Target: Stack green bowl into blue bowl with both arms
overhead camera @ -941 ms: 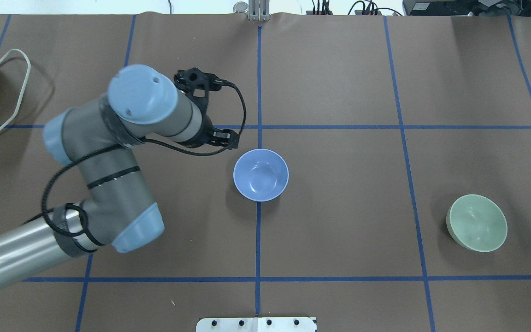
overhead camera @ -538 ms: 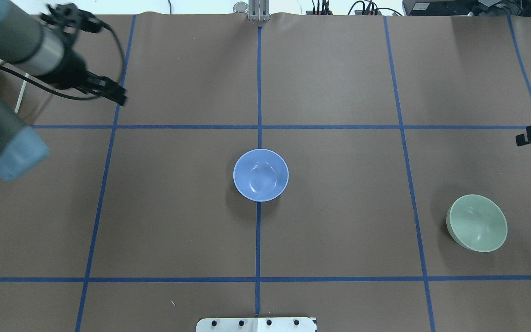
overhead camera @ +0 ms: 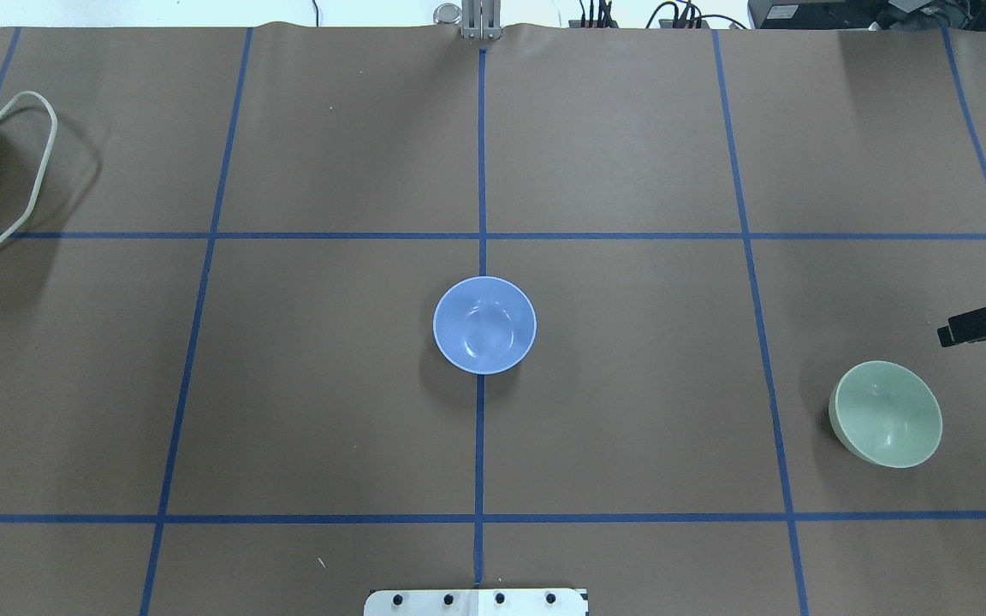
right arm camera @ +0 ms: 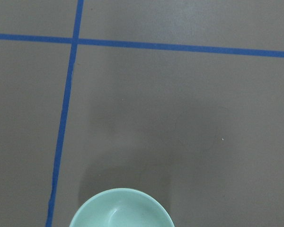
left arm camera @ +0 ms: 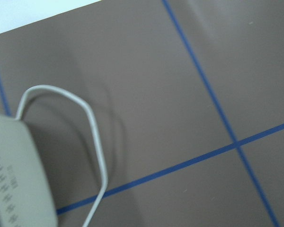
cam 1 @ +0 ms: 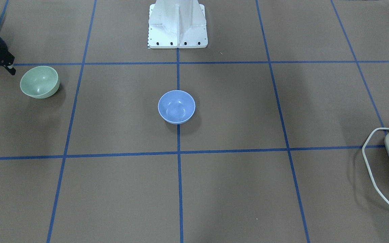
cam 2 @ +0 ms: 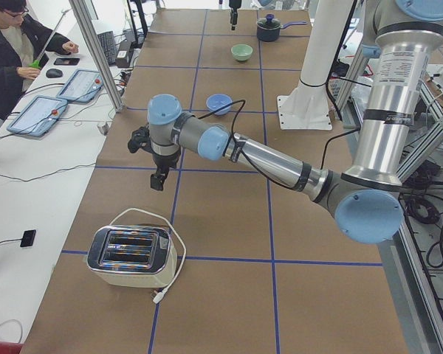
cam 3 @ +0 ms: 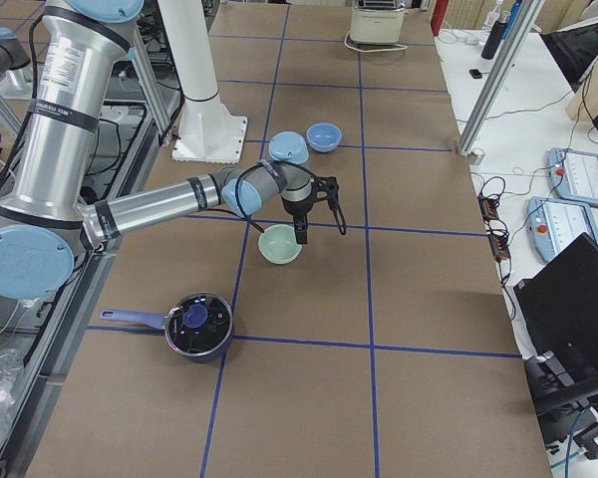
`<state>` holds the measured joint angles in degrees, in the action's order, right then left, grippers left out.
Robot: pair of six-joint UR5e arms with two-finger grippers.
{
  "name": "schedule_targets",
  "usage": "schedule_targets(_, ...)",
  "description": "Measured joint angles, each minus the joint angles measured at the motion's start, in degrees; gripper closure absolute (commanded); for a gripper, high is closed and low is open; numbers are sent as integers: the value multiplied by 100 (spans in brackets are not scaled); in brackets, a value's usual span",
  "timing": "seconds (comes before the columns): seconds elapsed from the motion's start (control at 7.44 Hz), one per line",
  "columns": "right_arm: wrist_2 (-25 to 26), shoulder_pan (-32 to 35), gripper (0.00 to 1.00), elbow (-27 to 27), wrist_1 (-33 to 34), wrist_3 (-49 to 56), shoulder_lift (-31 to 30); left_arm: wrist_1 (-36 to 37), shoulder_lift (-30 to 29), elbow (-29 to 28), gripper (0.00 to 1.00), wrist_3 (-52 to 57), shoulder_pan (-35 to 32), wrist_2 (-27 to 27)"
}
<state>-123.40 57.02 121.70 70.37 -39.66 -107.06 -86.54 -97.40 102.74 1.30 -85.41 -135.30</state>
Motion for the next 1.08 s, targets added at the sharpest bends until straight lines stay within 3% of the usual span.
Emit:
schedule_targets(0.27,240,-328,6,-348,-458,-34,-61,654,335,-95,1,1315,-999,-18)
schedule_targets(0.54,428,-532,43,-988,-1248,-54,-82,744,557,-76,1,1760,-1409,3)
schedule_targets(0.81,573,-849,49,-1201,-1460,-59,-82,742,605,-59,1,1812,-1461,1)
schedule_targets(0.94,628,-1036,69,-1224,-1481,-59,-85,734,612,-53,1,1813,-1461,-1)
schedule_targets(1.08,662,-1187,99,-1234,-1487,-60,-89,727,619,-41,1,1815,-1464,-3)
